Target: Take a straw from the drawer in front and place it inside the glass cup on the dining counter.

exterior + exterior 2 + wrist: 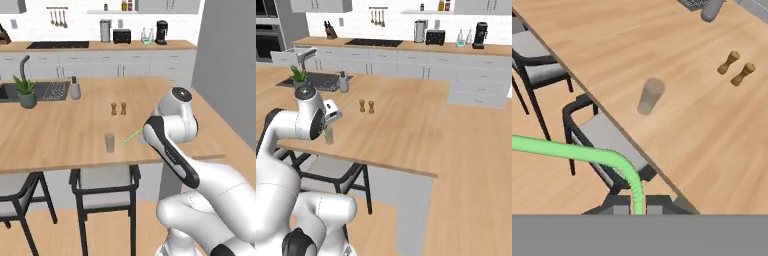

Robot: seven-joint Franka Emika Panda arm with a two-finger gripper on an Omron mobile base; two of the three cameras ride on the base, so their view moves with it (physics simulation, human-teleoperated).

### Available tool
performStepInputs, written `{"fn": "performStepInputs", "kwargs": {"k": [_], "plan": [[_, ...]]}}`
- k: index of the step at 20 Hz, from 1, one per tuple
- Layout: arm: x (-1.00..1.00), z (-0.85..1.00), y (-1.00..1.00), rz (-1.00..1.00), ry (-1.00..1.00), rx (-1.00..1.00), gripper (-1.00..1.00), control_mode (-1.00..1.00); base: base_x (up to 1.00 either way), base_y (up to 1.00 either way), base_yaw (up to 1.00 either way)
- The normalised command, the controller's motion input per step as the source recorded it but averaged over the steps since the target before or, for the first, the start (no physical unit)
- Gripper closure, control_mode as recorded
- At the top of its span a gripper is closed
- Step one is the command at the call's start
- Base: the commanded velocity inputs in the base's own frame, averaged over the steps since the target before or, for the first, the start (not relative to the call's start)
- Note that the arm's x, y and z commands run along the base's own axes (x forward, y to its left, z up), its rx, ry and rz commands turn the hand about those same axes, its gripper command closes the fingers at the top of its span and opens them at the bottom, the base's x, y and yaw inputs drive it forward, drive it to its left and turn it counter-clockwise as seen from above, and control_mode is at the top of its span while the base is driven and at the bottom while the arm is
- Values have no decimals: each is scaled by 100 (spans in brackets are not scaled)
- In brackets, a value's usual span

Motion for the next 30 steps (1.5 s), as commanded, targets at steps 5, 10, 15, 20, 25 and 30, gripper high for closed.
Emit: {"fn": "performStepInputs", "kwargs": {"k": [5,10,15,20,25,30], "plan": [[0,0,0,0,0,0,100,100,78,-8,46],[0,0,0,0,0,0,100,100,47,-11,41],[0,0,0,0,0,0,100,100,36,-1,15],[13,-3,-9,4,-1,1,100,-100,55,-15,15],[47,-2,-35,22,-18,1,100,-100,0,0,0],[33,8,-29,22,-26,-8,100,-100,0,0,0]]}}
